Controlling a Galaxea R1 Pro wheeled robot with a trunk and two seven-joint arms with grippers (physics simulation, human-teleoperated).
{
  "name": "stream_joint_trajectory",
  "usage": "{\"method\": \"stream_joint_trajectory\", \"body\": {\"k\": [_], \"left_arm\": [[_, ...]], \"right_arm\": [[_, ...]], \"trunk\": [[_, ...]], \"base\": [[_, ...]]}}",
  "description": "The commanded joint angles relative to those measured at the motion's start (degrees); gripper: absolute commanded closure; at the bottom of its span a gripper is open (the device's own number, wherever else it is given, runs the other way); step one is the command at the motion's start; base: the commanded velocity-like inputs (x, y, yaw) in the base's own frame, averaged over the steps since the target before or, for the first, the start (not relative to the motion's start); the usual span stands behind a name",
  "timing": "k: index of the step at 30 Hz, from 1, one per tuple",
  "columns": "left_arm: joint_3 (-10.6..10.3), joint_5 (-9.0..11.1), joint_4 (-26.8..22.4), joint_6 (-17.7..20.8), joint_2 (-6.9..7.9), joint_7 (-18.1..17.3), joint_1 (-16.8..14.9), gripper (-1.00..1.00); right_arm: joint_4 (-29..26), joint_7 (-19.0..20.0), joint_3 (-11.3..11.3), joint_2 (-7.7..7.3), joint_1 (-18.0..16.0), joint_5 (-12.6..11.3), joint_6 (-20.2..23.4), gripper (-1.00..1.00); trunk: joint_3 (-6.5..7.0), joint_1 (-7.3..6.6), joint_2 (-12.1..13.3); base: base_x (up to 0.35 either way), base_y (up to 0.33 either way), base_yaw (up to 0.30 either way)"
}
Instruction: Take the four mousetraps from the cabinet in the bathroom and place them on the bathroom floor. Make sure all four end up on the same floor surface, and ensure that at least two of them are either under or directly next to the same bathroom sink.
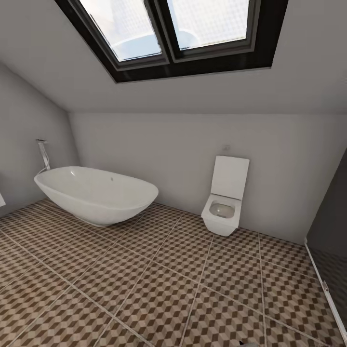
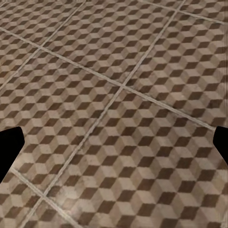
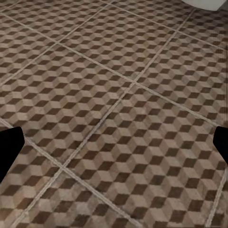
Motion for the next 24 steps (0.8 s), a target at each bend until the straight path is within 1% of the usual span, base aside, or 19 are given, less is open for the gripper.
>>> {"method": "stream_joint_trajectory", "body": {"k": [1,8,13,24], "left_arm": [[-0.10,0.08,-0.02,-0.12,0.00,0.10,0.00,-1.00],[-0.13,0.08,-0.01,-0.12,0.00,0.06,0.00,-1.00],[-0.14,0.08,0.04,-0.12,-0.43,0.06,0.00,-1.00],[-0.14,0.08,0.07,-0.12,-0.60,0.06,0.00,-1.00]], "right_arm": [[0.02,0.12,-0.13,0.03,-0.03,0.39,-0.16,-1.00],[0.02,0.12,-0.14,-0.04,-0.03,0.33,-0.20,-1.00],[0.02,0.12,-0.18,-0.07,-0.03,0.30,-0.24,-1.00],[0.02,0.12,-0.22,-0.18,-0.03,0.30,-0.44,-1.00]], "trunk": [[-0.01,0.00,-0.03],[0.31,0.00,-0.03],[0.56,0.00,-0.03],[1.12,0.00,-0.03]], "base": [[0.000,0.000,-0.218],[0.000,0.000,-0.247],[0.000,0.000,-0.264],[0.000,0.000,-0.266]]}}
